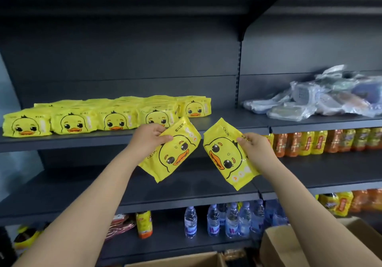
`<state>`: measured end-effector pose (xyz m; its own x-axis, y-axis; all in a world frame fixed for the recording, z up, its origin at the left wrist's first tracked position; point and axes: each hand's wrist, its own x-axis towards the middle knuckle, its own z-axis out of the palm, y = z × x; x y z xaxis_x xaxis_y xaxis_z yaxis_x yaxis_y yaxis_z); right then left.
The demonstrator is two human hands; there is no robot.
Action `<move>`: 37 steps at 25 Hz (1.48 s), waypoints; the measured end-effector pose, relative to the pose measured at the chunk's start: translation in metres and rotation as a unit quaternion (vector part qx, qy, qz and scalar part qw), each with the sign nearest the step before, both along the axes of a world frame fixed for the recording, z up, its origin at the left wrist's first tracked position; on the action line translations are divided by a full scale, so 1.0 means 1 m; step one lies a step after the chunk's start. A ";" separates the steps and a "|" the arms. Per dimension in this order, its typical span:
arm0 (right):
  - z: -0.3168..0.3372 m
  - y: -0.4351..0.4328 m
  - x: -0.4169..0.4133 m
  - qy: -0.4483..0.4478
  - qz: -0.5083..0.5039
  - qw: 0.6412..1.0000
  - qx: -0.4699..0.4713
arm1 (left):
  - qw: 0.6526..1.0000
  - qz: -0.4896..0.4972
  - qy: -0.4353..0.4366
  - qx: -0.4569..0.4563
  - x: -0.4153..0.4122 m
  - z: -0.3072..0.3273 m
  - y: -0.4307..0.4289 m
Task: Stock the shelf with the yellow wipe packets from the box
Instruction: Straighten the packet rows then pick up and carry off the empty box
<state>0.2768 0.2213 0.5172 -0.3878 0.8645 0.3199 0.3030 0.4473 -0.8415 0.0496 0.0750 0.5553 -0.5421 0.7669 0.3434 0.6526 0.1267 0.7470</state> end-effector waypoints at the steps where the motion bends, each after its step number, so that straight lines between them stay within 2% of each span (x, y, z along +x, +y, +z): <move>1: 0.007 0.005 0.003 0.002 0.001 1.000 0.005 | 1.000 -0.005 0.011 0.000 0.002 0.008 0.009; 10: 0.050 0.078 -0.013 0.030 -0.016 0.999 0.042 | 0.994 -0.029 0.100 -0.027 -0.025 0.069 0.130; 18: 0.074 0.157 -0.076 0.023 -0.016 0.998 0.057 | 0.989 -0.110 0.100 -0.027 -0.079 0.099 0.253; 21: 0.070 0.187 -0.102 0.000 -0.009 0.997 0.077 | 0.982 -0.122 0.137 -0.050 -0.100 0.099 0.293; 25: 0.065 0.223 -0.132 -0.045 0.018 0.993 0.107 | 0.959 -0.128 0.217 -0.127 -0.127 0.084 0.334; 30: 0.055 0.257 -0.156 -0.084 0.062 0.990 0.099 | 0.932 -0.111 0.279 -0.203 -0.150 0.055 0.360; 37: 0.054 0.280 -0.169 -0.089 0.095 0.988 0.088 | 0.927 -0.128 0.293 -0.194 -0.158 0.051 0.363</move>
